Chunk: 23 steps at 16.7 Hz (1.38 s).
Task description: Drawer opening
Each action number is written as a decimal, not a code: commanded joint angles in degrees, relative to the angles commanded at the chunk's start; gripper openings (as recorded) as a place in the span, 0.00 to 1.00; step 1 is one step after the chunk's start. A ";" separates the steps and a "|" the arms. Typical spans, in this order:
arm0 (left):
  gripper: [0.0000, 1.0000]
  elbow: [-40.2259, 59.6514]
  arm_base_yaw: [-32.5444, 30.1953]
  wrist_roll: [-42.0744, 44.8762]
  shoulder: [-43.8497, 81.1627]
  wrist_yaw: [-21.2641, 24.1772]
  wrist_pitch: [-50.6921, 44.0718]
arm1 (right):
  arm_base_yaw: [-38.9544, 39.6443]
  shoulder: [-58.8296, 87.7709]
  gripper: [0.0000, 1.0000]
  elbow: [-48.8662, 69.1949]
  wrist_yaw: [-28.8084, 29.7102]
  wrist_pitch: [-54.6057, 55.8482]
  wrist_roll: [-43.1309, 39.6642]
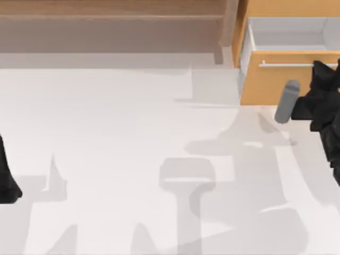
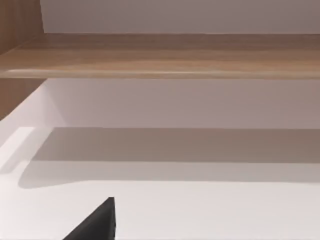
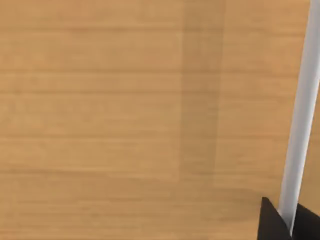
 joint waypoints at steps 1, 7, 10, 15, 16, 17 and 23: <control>1.00 0.00 0.00 0.00 0.00 0.00 0.00 | 0.41 -0.75 0.00 -1.97 0.32 1.19 0.00; 1.00 0.00 0.00 0.00 0.00 0.00 0.00 | 0.84 -1.64 0.00 -4.26 0.72 2.84 -0.02; 1.00 0.00 0.00 0.00 0.00 0.00 0.00 | 1.54 -2.29 0.00 -6.34 1.31 4.45 -0.08; 1.00 0.00 0.00 0.00 0.00 0.00 0.00 | 4.16 -4.65 0.00 -15.20 3.96 10.72 -0.01; 1.00 0.00 0.00 0.00 0.00 0.00 0.00 | 4.60 -5.04 0.00 -16.68 4.40 11.77 0.02; 1.00 0.00 0.00 0.00 0.00 0.00 0.00 | 4.92 -5.34 0.00 -17.76 4.73 12.55 0.05; 1.00 0.00 0.00 0.00 0.00 0.00 0.00 | 5.11 -5.51 0.08 -18.40 4.93 13.01 0.07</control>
